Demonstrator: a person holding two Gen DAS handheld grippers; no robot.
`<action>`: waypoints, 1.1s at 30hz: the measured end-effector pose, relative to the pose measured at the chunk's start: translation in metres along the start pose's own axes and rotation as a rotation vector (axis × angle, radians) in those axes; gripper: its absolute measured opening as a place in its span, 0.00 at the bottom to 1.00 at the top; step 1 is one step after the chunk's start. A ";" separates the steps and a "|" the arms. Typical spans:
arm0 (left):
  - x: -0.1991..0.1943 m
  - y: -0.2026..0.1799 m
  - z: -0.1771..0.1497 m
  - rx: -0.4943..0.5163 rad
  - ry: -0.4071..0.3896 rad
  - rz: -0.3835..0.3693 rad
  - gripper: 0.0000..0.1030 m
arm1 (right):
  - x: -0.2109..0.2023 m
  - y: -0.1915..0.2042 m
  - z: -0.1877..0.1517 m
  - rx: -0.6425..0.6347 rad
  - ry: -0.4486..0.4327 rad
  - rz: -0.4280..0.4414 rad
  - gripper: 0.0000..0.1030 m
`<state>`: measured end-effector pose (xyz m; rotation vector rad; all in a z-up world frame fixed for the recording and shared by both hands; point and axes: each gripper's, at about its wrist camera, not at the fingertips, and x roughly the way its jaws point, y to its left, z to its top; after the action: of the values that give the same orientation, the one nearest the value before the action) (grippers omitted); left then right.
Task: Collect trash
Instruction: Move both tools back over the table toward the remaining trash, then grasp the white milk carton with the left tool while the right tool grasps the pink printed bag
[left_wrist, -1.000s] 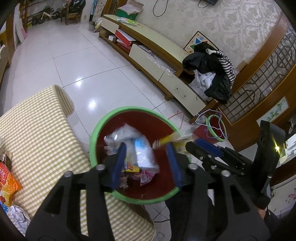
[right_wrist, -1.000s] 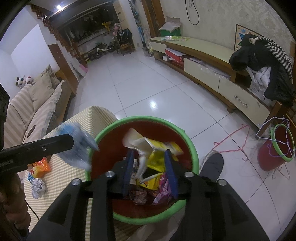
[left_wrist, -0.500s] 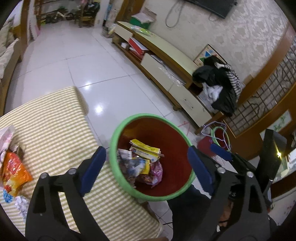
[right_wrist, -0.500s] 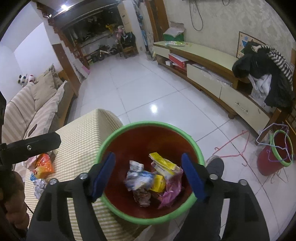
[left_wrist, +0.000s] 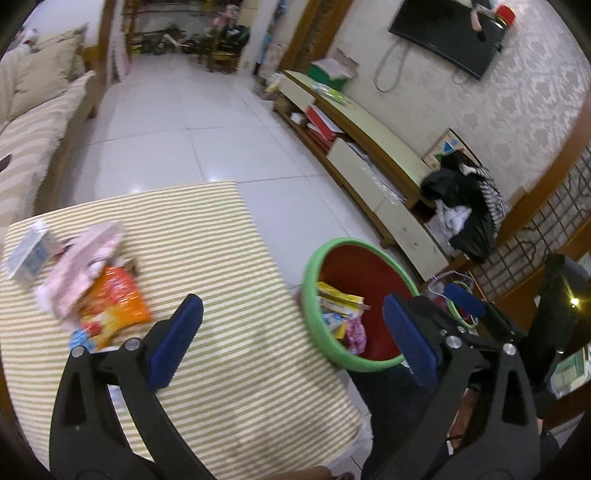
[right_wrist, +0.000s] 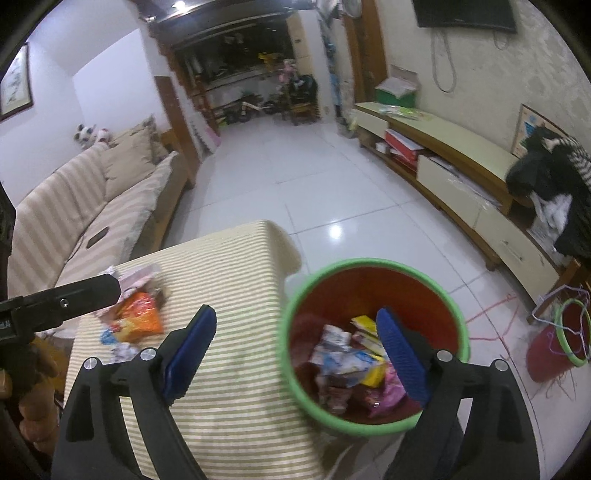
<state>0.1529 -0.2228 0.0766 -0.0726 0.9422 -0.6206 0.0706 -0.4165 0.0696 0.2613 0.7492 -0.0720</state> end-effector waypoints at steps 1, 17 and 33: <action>-0.007 0.007 -0.002 -0.013 -0.010 0.012 0.94 | 0.000 0.007 0.000 -0.009 0.000 0.008 0.83; -0.108 0.120 -0.051 -0.193 -0.119 0.177 0.95 | 0.002 0.140 -0.016 -0.212 0.022 0.160 0.84; -0.148 0.183 -0.070 -0.283 -0.161 0.221 0.95 | 0.025 0.205 -0.022 -0.280 0.076 0.238 0.85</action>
<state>0.1208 0.0202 0.0843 -0.2630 0.8626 -0.2701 0.1066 -0.2121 0.0798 0.0849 0.7885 0.2679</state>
